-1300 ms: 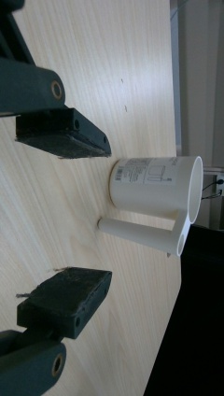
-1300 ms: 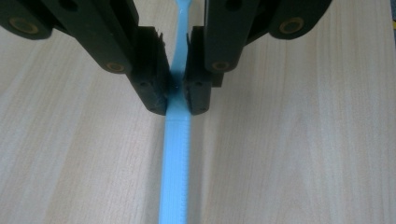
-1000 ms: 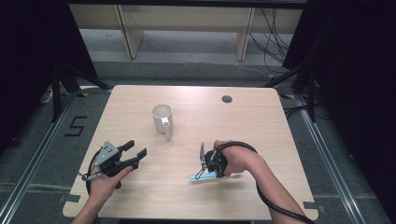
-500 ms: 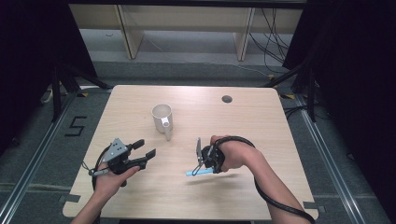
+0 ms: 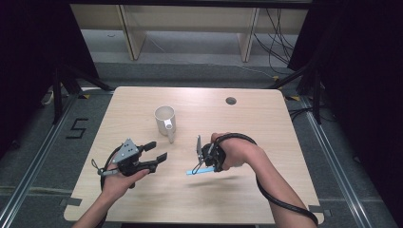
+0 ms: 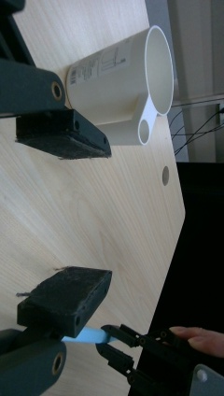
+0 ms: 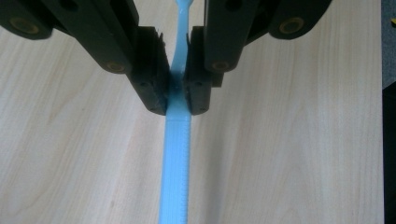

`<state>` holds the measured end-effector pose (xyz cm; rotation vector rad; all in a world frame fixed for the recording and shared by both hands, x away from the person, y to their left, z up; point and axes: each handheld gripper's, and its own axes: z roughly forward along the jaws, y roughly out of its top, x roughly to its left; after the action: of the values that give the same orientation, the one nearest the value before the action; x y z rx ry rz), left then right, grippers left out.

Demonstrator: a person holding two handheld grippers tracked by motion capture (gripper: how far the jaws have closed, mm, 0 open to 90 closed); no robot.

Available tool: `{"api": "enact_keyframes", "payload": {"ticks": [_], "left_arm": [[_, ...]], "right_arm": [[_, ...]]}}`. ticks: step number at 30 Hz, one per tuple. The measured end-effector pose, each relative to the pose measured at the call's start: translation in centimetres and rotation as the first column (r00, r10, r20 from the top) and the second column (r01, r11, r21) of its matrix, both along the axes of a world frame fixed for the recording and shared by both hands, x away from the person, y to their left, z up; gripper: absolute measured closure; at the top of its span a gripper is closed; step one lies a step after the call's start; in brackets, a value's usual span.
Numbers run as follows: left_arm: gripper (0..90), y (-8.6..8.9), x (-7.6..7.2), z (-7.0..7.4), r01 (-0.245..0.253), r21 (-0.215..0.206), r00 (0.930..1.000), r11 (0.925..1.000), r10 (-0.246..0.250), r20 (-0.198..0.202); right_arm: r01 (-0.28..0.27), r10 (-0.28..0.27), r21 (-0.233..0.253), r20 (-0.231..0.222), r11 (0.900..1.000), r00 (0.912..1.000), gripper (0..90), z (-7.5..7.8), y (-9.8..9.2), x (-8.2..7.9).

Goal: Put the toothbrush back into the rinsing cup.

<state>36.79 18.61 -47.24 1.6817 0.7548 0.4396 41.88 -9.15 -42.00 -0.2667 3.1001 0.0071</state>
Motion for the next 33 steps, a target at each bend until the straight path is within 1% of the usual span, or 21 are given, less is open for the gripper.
{"api": "enact_keyframes", "payload": {"ticks": [1, 2, 6, 9, 12, 13, 15, 16, 17, 19, 21, 22, 23, 24, 25, 26, 28, 29, 30, 32, 33], "left_arm": [[33.7, -0.1, 0.0, 0.1, 0.005, 0.003, 1.0, 1.0, -0.005, 0.001], [33.7, -0.3, -0.1, 0.1, 0.015, 0.003, 0.9999, 0.9999, -0.015, 0.001], [33.7, -0.6, -0.2, 0.2, 0.033, 0.006, 0.9995, 0.9994, -0.033, 0.001], [33.7, -0.9, -0.3, 0.1, 0.042, -0.001, 0.9991, 0.9991, -0.042, -0.001], [33.7, -1.2, -0.4, 0.0, 0.055, 0.0, 0.9984, 0.9985, -0.055, -0.011], [33.7, -1.4, -0.4, -0.1, 0.069, -0.01, 0.9976, 0.9976, -0.069, -0.01], [33.7, -1.7, -0.6, -0.1, 0.075, -0.002, 0.9971, 0.9972, -0.075, -0.017], [33.7, -1.9, -0.5, -0.2, 0.089, -0.012, 0.996, 0.996, -0.089, -0.01], [33.7, -2.0, -0.6, -0.1, 0.088, 0.004, 0.996, 0.9961, -0.088, -0.018], [33.7, -2.3, -0.7, -0.2, 0.105, -0.004, 0.9943, 0.9944, -0.105, -0.015], [33.7, -2.5, -0.8, -0.2, 0.11, 0.006, 0.9937, 0.9939, -0.11, -0.018], [33.7, -2.9, -0.8, -0.4, 0.13, -0.003, 0.9915, 0.9915, -0.13, -0.011], [33.7, -3.0, -0.9, -0.3, 0.13, 0.012, 0.9914, 0.9914, -0.13, -0.018], [33.8, -3.0, -0.9, -0.3, 0.13, 0.012, 0.9914, 0.9914, -0.13, -0.018], [33.8, -3.4, -0.9, -0.5, 0.145, 0.003, 0.9894, 0.9895, -0.145, -0.012], [33.9, -3.5, -1.0, -0.4, 0.144, 0.022, 0.9895, 0.9893, -0.143, -0.019], [34.2, -3.7, -1.0, -0.5, 0.152, 0.016, 0.9884, 0.9883, -0.152, -0.011], [34.4, -3.9, -1.0, -0.5, 0.154, 0.028, 0.9881, 0.9877, -0.153, -0.013], [34.6, -4.0, -1.0, -0.5, 0.156, 0.027, 0.9877, 0.9874, -0.156, -0.011], [35.1, -4.1, -0.9, -0.6, 0.164, 0.015, 0.9864, 0.9863, -0.164, -0.007], [35.4, -4.2, -1.0, -0.6, 0.162, 0.032, 0.9867, 0.9862, -0.162, -0.012]], "right_arm": [[-0.012, 0.012, 0.0, 0.004, 1.0, 0.9999, 79.3, 0.1, 0.1, 0.1], [0.008, -0.008, -0.01, 0.004, 1.0, 1.0, 79.3, 0.4, 0.3, 0.0], [-0.028, 0.028, 0.006, 0.007, 1.0, 0.9996, 79.3, 0.7, 0.7, 0.3], [-0.01, 0.01, 0.0, 0.011, 1.0, 0.9999, 79.3, 1.0, 0.8, 0.3], [-0.032, 0.032, 0.003, 0.021, 0.999, 0.9993, 79.3, 1.3, 1.1, 0.5], [-0.01, 0.01, -0.003, 0.02, 1.0, 0.9998, 79.3, 1.6, 1.2, 0.4], [-0.027, 0.027, -0.004, 0.026, 1.0, 0.9993, 79.3, 1.8, 1.4, 0.6], [-0.029, 0.029, 0.001, 0.032, 1.0, 0.9991, 79.3, 1.8, 1.4, 0.7], [-0.028, 0.028, 0.009, 0.027, 1.0, 0.9992, 79.3, 1.9, 1.5, 0.7], [-0.006, 0.006, -0.001, 0.027, 1.0, 0.9996, 79.3, 2.2, 1.6, 0.7], [-0.017, 0.017, -0.002, 0.032, 1.0, 0.9994, 79.3, 2.3, 1.7, 0.8], [-0.036, 0.036, 0.002, 0.034, 0.999, 0.9988, 79.3, 2.4, 1.8, 1.0], [-0.036, 0.036, -0.002, 0.036, 0.999, 0.9987, 79.3, 2.6, 1.9, 1.0], [-0.021, 0.021, -0.002, 0.036, 1.0, 0.9991, 79.3, 2.7, 1.9, 1.0], [-0.032, 0.032, 0.008, 0.038, 0.999, 0.9988, 79.3, 2.7, 1.9, 1.1], [-0.033, 0.033, 0.004, 0.042, 0.999, 0.9986, 79.3, 2.9, 2.0, 1.1], [-0.036, 0.036, 0.001, 0.042, 0.999, 0.9985, 79.3, 3.1, 2.1, 1.1], [-0.023, 0.023, -0.003, 0.042, 1.0, 0.9989, 79.3, 3.2, 2.2, 1.0], [-0.041, 0.041, 0.002, 0.047, 0.999, 0.9981, 79.3, 3.2, 2.2, 1.2], [-0.03, 0.03, 0.0, 0.047, 1.0, 0.9985, 79.3, 3.4, 2.4, 1.0], [-0.061, 0.06, 0.01, 0.054, 0.998, 0.9967, 79.3, 3.4, 2.4, 1.2]]}}
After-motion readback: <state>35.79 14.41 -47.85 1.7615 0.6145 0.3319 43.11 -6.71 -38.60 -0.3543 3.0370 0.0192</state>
